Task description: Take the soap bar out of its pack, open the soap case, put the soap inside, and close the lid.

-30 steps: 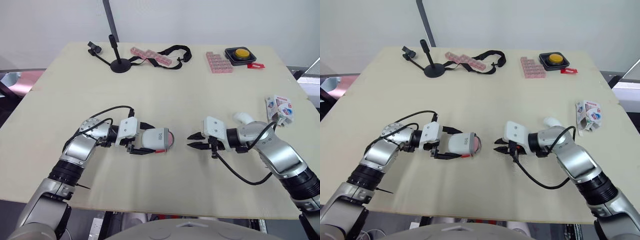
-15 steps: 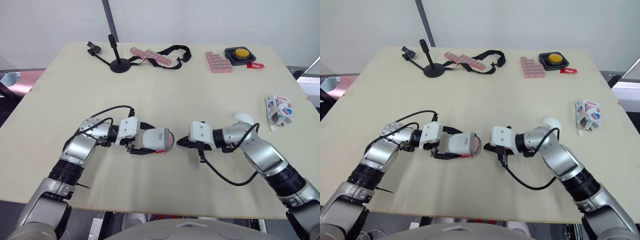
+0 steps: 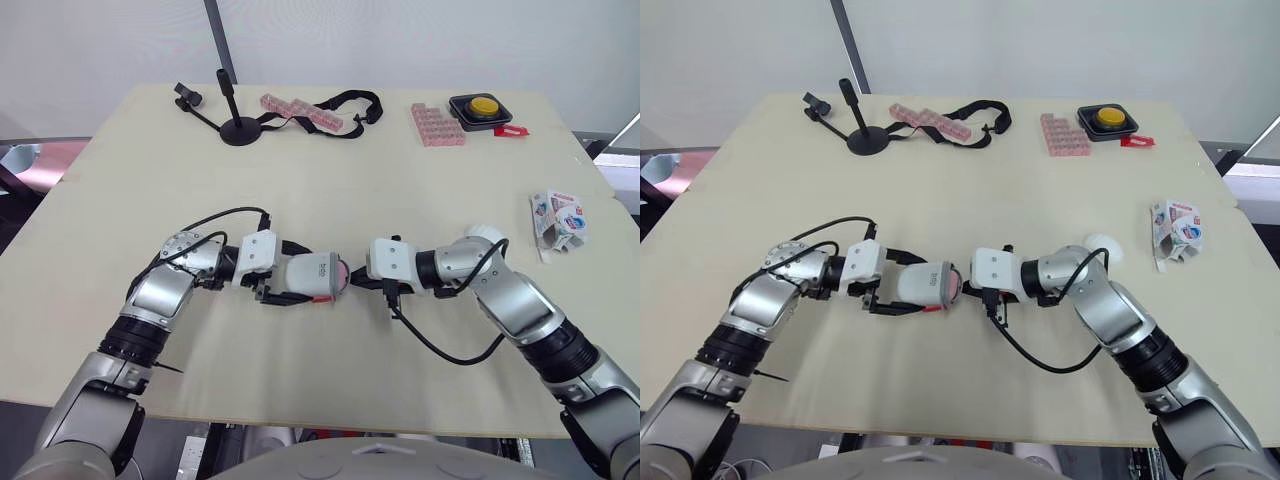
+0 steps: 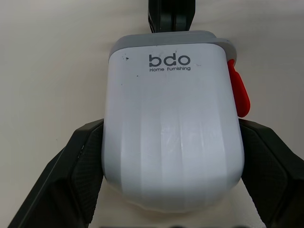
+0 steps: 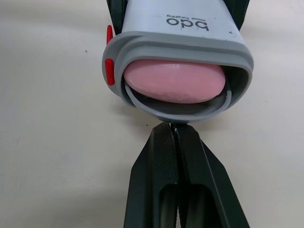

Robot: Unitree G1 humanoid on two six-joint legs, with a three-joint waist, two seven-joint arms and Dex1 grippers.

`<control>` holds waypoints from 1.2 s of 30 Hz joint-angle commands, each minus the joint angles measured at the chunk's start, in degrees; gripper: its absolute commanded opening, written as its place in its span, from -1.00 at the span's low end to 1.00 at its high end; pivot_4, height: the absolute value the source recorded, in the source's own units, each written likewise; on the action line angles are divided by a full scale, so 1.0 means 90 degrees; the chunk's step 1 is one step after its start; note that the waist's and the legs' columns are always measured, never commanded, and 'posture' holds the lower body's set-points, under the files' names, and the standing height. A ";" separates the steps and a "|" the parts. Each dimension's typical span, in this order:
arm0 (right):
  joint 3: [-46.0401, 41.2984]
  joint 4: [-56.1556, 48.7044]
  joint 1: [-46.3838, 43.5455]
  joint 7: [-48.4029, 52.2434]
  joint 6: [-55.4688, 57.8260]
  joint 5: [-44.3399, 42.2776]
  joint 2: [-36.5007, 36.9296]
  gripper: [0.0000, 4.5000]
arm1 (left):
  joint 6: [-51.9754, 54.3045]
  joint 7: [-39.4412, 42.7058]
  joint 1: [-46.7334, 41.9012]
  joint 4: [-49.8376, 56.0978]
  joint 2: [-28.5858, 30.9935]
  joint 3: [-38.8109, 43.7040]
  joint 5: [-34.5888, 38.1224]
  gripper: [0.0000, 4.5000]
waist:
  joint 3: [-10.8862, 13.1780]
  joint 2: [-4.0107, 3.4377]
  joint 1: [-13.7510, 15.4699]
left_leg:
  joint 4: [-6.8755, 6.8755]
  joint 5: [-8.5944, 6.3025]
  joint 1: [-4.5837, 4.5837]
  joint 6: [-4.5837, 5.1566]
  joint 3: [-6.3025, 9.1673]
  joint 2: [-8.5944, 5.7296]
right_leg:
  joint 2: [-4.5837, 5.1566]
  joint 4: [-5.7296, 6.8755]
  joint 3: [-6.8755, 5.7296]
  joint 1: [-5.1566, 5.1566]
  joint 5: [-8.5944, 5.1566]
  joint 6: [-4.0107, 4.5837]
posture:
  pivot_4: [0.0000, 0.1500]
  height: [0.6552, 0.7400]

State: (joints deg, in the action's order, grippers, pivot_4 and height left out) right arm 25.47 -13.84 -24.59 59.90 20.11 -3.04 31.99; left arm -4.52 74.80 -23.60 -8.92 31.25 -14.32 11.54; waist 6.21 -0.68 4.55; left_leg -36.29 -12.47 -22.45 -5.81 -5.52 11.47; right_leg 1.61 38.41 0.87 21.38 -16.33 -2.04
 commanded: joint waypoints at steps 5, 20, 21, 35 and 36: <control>-0.0090 -0.0202 -0.0099 -0.0015 0.0013 -0.0047 -0.0076 -0.97 | -0.0043 -0.0014 -0.0173 0.0035 -0.0020 0.0035 0.0016 0.54 | 0.0000 0.0000 0.0003 | 0.0000 0.0000 0.0000 0.0000 0.0000 0.0000 | 0.0000 0.0001 0.0000 0.0000 0.0000 0.0000 | 1.00 1.00; -0.2303 0.0083 0.2101 0.0228 -0.1172 -0.1156 0.0980 -0.97 | -0.0132 -0.0067 -0.0038 0.0072 0.0024 0.0090 0.0057 0.54 | 0.0000 0.0001 0.0078 | 0.0003 -0.0003 -0.0004 -0.0001 0.0000 0.0000 | 0.0002 -0.0014 0.0000 -0.0008 0.0000 -0.0001 | 1.00 1.00; -0.2531 0.0143 0.2322 0.0218 -0.1410 -0.1354 0.0868 -0.97 | -0.0141 -0.0068 -0.0031 0.0075 0.0022 0.0085 0.0056 0.54 | 0.0001 0.0001 0.0076 | 0.0003 -0.0004 -0.0004 -0.0001 0.0000 -0.0001 | 0.0003 -0.0018 0.0000 -0.0008 0.0000 -0.0001 | 1.00 1.00; -0.3493 0.1292 0.3541 0.0777 -0.3247 -0.2342 0.0317 -0.97 | -0.0456 -0.0236 -0.0091 0.0073 -0.0215 0.0047 -0.0007 0.54 | 0.0001 0.0001 -0.0011 | 0.0001 -0.0007 -0.0006 0.0012 0.0001 -0.0005 | 0.0013 -0.0037 -0.0007 -0.0026 -0.0001 0.0001 | 1.00 1.00; -0.3446 0.1171 0.3584 0.0901 -0.3017 -0.2457 0.0423 -0.97 | -0.0492 -0.0261 -0.0052 0.0101 -0.0232 0.0034 -0.0018 0.54 | 0.0001 0.0001 -0.0018 | 0.0002 -0.0008 -0.0008 0.0012 0.0001 -0.0005 | 0.0012 -0.0040 -0.0007 -0.0029 -0.0001 0.0001 | 1.00 1.00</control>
State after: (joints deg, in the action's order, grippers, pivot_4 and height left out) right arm -4.83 -1.03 7.57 66.52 -8.30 -22.58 34.45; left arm -7.32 72.98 -23.92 -10.15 29.23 -14.58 11.50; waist 6.21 -0.67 4.38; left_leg -36.28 -12.54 -22.52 -5.70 -5.51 11.43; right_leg 1.72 37.99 0.81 21.07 -16.33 -2.03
